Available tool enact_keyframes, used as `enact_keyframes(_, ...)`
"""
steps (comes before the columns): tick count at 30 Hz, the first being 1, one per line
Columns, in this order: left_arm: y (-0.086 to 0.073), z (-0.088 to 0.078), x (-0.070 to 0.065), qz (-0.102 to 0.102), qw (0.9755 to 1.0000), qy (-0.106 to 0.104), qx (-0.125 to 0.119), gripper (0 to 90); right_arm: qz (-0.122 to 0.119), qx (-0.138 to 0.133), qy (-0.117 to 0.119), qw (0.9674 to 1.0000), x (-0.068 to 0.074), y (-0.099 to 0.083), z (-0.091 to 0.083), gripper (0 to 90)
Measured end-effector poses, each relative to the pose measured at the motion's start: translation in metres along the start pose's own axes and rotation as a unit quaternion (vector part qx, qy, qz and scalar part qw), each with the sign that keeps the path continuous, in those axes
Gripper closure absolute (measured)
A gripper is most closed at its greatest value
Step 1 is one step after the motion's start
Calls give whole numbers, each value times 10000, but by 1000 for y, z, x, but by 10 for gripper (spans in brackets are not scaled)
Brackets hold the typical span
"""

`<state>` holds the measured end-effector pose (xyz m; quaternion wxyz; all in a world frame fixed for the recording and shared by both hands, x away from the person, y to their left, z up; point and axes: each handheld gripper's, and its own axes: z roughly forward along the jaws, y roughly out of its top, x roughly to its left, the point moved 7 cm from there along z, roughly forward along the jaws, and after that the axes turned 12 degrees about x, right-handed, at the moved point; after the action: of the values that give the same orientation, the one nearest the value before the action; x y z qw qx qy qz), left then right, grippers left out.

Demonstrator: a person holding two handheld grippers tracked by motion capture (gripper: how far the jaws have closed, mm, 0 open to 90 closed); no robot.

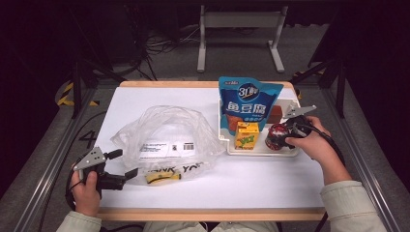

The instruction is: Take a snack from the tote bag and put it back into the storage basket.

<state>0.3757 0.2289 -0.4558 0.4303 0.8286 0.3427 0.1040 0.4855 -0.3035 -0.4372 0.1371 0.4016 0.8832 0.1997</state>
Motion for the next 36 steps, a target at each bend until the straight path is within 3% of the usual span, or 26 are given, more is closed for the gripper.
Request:
enact_keyframes(2, 0, 0, 0, -31, 10000, -5, -13, 34, -35, 47, -24, 10000, 0, 0, 0, 247)
enact_keyframes(14, 0, 0, 0, -38, 10000, 1, -17, 34, -202, 78, -8, 9998, -1, 2, -1, 256)
enact_keyframes(22, -2, -2, 0, -59, 10000, 21, -18, 34, -533, -44, 101, 9985, 3, 9, -4, 257)
enact_keyframes(36, -2, -2, 0, -73, 10000, 36, -22, 34, -1200, -168, 269, 9923, 12, 15, -1, 257)
